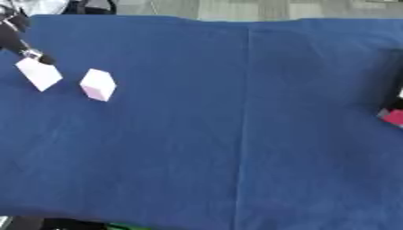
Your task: Pick up the objects with one hand, pass them to the other hand, and then place them into the box on the other side of the table.
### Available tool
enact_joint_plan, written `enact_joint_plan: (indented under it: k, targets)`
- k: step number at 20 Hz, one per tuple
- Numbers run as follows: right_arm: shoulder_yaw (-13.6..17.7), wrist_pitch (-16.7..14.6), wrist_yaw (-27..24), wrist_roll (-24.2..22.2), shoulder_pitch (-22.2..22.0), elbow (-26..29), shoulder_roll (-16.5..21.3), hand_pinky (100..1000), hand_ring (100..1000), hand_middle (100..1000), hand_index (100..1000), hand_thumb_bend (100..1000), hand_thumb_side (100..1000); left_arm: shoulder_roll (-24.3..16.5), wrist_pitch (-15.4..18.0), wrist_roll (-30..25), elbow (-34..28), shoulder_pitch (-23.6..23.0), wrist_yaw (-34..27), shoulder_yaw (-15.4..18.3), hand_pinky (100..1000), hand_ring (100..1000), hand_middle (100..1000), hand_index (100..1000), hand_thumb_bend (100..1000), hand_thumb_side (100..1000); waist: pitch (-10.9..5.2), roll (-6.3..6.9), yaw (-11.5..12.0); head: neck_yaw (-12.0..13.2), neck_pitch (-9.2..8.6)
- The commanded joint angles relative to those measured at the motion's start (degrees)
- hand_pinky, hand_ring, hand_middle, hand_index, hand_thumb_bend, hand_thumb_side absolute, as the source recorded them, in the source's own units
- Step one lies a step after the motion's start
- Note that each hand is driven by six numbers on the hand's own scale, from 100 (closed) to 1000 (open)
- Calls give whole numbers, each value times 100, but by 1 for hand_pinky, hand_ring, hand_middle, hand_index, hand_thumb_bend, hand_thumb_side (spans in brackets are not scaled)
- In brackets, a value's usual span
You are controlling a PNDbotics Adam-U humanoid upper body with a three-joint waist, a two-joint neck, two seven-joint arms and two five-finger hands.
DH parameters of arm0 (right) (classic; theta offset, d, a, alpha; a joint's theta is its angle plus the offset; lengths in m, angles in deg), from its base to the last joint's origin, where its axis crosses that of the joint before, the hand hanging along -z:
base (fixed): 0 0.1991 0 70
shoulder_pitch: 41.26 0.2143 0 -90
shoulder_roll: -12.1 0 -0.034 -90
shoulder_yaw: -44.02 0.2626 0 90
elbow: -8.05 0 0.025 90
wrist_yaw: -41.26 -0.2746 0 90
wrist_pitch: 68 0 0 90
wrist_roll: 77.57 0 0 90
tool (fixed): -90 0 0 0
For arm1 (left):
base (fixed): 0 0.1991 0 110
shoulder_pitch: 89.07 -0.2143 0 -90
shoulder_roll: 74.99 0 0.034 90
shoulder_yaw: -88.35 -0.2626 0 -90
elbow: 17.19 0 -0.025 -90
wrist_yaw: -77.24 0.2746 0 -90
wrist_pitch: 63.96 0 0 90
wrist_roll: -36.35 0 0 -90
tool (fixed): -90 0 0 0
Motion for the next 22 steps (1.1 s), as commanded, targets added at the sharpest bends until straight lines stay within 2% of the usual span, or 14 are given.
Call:
enact_joint_plan:
  k: [1, 4, 13, 22]
  targets:
    - [8, -14, -10, -29, 40, 160, 238, 882, 820, 826, 859, 507, 244, -179, -54, -6, 97, 112, 87, 131, 918, 882, 803, 876, 863, 251, 12, 17, -16, 45, -9]
    - [-28, -9, -12, -71, -8, 196, 233, 882, 820, 825, 864, 506, 246, -169, -101, 19, 206, 120, 198, 174, 922, 887, 808, 879, 863, 258, 39, 21, -37, 57, -9]
    - [-74, 2, 30, -118, -121, 177, 190, 896, 820, 825, 869, 509, 251, -139, -538, 344, 646, 84, 784, 332, 919, 889, 808, 867, 854, 218, 112, 24, -72, 138, -9]
    - [-53, 12, 18, -87, -181, 147, 174, 899, 817, 822, 868, 515, 250, -60, -634, 601, 916, 26, 811, 402, 914, 885, 804, 836, 799, 197, 152, 14, -95, 197, -9]
